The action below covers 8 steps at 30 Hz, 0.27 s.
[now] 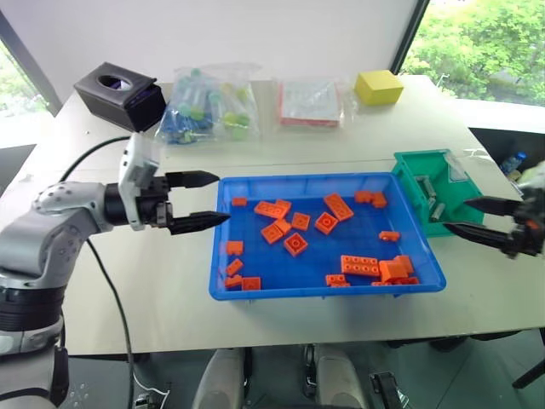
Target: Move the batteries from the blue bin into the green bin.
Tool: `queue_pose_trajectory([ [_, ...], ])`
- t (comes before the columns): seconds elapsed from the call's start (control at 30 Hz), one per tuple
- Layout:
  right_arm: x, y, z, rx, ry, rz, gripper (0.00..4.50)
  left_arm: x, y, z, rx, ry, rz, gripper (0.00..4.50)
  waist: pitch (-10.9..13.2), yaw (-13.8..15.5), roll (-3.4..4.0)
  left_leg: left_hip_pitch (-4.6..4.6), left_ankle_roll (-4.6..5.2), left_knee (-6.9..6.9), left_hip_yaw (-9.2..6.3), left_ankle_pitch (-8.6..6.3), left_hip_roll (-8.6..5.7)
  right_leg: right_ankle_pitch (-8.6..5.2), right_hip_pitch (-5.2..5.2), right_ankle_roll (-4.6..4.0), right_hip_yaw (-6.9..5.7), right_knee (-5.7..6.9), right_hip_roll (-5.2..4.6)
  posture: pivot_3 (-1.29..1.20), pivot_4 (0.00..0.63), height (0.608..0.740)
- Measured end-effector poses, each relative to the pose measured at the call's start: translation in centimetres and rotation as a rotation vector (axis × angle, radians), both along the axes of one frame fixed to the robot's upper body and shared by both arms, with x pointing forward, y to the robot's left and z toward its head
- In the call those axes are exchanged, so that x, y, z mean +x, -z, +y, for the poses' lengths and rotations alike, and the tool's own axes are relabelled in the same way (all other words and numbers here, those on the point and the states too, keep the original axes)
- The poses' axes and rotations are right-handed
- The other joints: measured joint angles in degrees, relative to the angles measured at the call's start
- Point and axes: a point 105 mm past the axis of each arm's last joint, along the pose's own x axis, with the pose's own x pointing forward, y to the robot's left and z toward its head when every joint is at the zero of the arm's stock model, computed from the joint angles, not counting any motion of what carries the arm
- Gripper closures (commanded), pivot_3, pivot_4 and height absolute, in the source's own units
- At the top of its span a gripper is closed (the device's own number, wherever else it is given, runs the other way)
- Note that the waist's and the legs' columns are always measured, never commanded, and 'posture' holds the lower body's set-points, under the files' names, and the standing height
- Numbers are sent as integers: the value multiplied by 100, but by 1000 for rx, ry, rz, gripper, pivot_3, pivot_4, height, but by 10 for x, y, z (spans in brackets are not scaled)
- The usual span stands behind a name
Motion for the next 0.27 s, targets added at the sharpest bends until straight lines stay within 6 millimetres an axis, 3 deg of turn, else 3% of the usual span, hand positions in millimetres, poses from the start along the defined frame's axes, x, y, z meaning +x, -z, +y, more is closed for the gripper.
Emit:
queue_pose_trajectory([
  [0.13,-21,4,-7,35,1,43,1019,2,6,12,-2,-41,34,0,0,4,0,-2,-1,-1,0,-1,0,-2,-1,-1,0,-4,-2,0,150,692],
  [0.27,-34,9,1,74,-47,68,1019,1,6,14,8,-43,33,0,0,-8,0,0,-1,-1,-2,-1,1,-2,-1,-2,1,-3,-2,0,150,692],
])
